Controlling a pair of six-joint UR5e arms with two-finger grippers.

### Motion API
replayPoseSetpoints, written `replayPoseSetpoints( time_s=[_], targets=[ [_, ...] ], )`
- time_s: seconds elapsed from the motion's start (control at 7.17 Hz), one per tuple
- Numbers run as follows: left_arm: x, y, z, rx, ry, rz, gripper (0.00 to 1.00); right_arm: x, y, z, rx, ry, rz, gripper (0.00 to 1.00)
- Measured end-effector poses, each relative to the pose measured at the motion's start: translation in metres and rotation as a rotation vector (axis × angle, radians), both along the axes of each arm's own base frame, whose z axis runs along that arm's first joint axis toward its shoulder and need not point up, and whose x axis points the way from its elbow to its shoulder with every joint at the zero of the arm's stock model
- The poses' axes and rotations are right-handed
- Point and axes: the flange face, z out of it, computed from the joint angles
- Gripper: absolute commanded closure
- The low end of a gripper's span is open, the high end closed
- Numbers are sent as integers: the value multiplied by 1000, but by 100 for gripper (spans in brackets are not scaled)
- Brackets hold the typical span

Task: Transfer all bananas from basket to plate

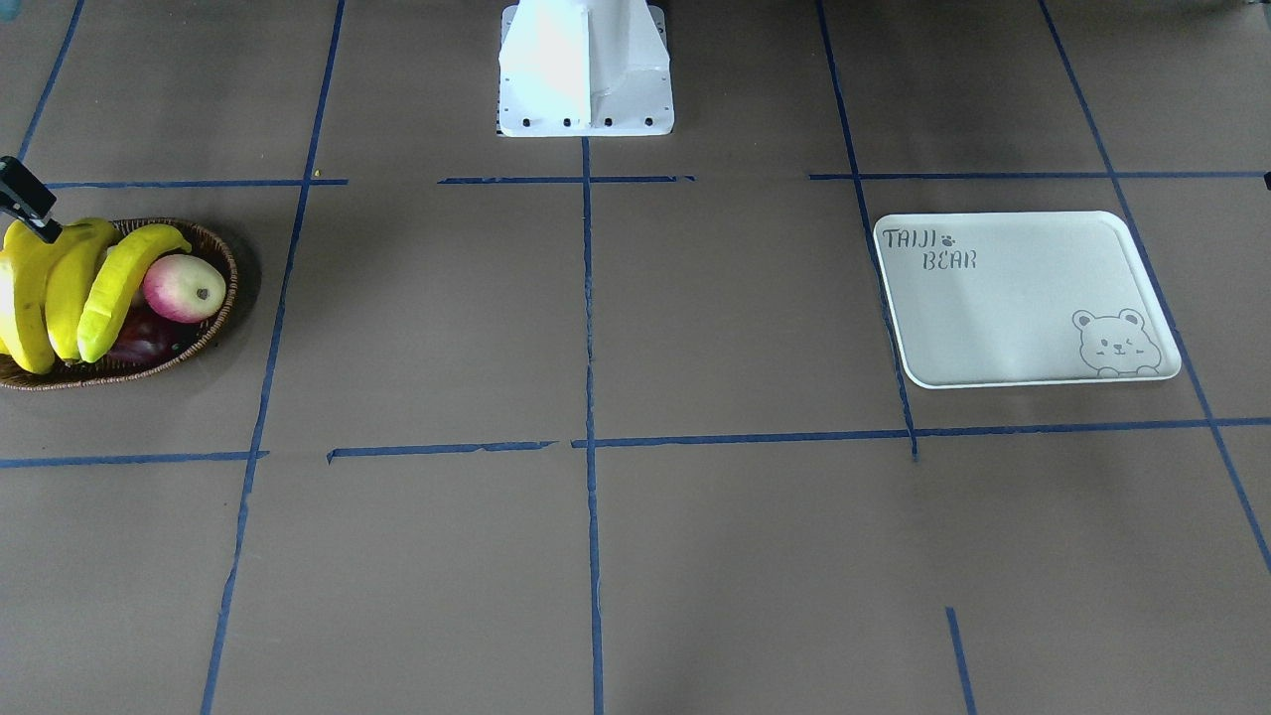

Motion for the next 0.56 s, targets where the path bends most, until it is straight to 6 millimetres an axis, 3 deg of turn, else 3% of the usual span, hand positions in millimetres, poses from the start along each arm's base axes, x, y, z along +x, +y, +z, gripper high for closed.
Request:
replayPoseSetpoints(
  time_s=[0.14,0.42,0.56],
  targets=[
    [0,0,0,0,0,0,0,-8,0,10,-16,24,6,18],
    [0,0,0,0,0,-1,0,-21,-7,21,-24,47,1,37],
    [0,0,0,0,0,-1,0,-25,-9,22,-24,50,-2,76]
  ],
)
